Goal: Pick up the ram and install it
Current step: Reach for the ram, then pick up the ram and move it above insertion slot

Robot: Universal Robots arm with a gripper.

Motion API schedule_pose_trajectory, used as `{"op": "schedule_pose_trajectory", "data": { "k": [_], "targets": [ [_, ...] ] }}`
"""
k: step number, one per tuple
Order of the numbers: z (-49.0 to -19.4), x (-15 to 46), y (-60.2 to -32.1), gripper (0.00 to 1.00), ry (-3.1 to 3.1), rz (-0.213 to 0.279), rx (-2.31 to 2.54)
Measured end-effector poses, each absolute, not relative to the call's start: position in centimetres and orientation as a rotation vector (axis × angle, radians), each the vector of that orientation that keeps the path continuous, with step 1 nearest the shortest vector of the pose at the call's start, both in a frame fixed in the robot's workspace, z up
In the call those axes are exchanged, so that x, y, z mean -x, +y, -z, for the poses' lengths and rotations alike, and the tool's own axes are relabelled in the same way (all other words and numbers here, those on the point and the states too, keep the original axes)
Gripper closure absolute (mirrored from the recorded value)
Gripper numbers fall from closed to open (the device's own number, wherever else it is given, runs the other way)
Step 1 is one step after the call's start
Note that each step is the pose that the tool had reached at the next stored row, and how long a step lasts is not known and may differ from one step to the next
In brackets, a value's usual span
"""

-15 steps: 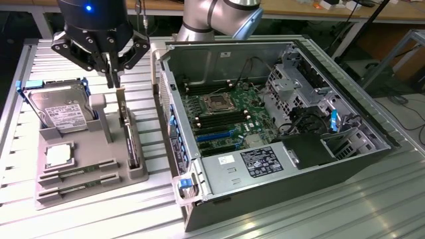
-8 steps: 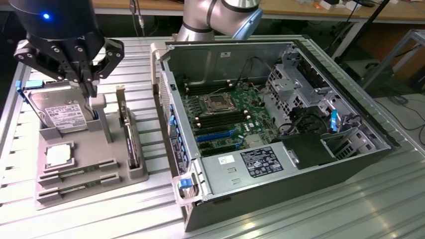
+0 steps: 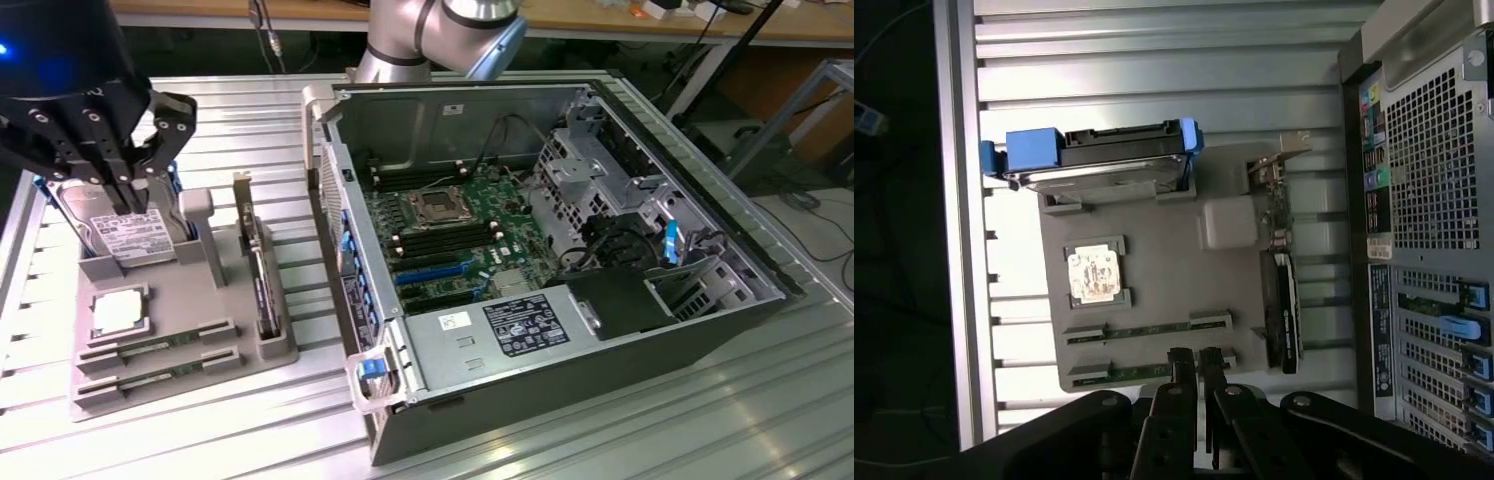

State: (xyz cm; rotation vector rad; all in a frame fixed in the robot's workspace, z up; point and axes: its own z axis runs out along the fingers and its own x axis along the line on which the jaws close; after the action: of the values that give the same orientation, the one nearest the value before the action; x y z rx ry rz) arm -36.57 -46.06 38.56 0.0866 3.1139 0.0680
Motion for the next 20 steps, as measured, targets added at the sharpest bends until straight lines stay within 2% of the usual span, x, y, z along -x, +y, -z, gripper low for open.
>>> {"op": "schedule_pose_trajectory", "data": {
  "k": [20],
  "targets": [
    [-38.55, 36.89, -46.13, 0.84, 3.114, -0.068, -0.081]
  ]
}}
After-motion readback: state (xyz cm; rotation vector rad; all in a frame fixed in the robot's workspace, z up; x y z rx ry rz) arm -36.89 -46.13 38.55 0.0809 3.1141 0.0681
